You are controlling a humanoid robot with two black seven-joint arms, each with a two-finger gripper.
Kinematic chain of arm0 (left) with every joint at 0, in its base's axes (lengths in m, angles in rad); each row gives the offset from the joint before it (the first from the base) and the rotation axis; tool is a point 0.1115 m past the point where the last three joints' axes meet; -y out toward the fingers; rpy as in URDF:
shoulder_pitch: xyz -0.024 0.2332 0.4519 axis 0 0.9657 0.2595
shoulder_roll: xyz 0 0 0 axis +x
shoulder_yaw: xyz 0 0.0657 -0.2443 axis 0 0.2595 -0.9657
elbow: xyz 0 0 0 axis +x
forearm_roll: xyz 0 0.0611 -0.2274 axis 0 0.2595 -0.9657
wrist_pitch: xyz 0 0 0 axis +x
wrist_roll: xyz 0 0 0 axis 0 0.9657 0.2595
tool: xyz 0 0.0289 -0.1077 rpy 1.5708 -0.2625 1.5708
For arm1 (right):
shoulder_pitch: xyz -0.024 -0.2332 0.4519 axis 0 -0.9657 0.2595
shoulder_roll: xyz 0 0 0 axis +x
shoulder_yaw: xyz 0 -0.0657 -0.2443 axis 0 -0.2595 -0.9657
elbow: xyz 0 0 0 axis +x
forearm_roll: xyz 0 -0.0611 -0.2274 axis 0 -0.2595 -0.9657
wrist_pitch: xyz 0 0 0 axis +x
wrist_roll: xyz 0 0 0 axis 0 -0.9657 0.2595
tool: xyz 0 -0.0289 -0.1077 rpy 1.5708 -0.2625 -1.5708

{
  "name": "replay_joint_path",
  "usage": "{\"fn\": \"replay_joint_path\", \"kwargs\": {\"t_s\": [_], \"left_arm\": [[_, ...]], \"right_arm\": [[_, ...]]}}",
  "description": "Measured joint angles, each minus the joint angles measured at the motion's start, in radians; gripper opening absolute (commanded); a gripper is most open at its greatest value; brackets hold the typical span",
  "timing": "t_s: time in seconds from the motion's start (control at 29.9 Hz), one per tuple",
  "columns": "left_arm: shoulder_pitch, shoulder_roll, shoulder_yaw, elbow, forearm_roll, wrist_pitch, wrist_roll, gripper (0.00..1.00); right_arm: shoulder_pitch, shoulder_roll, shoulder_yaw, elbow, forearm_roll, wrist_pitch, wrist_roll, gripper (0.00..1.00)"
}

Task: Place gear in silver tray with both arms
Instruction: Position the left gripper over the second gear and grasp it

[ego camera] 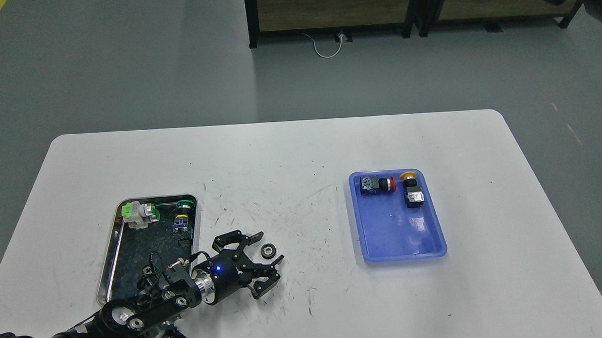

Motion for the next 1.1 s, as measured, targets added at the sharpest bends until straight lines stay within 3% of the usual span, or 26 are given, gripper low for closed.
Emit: {"fn": "replay_joint_path", "kwargs": {"t_s": [0.37,0.64,1.1], "left_arm": [[-0.009,0.001,0.001,-0.017,-0.009,-0.015,-0.001,0.52],[-0.004,0.025,0.001,-0.092,-0.010,-0.025,-0.008,0.53],[-0.001,0.031,-0.013,-0.081,-0.077,-0.020,0.001,0.59]], "right_arm": [[-0.002,0.002,0.000,-0.003,-0.002,0.000,0.000,1.00],[-0.002,0.002,0.000,-0.005,-0.003,0.000,0.001,1.00],[0.000,0.003,0.000,-0.005,-0.003,0.000,0.002,1.00]]}}
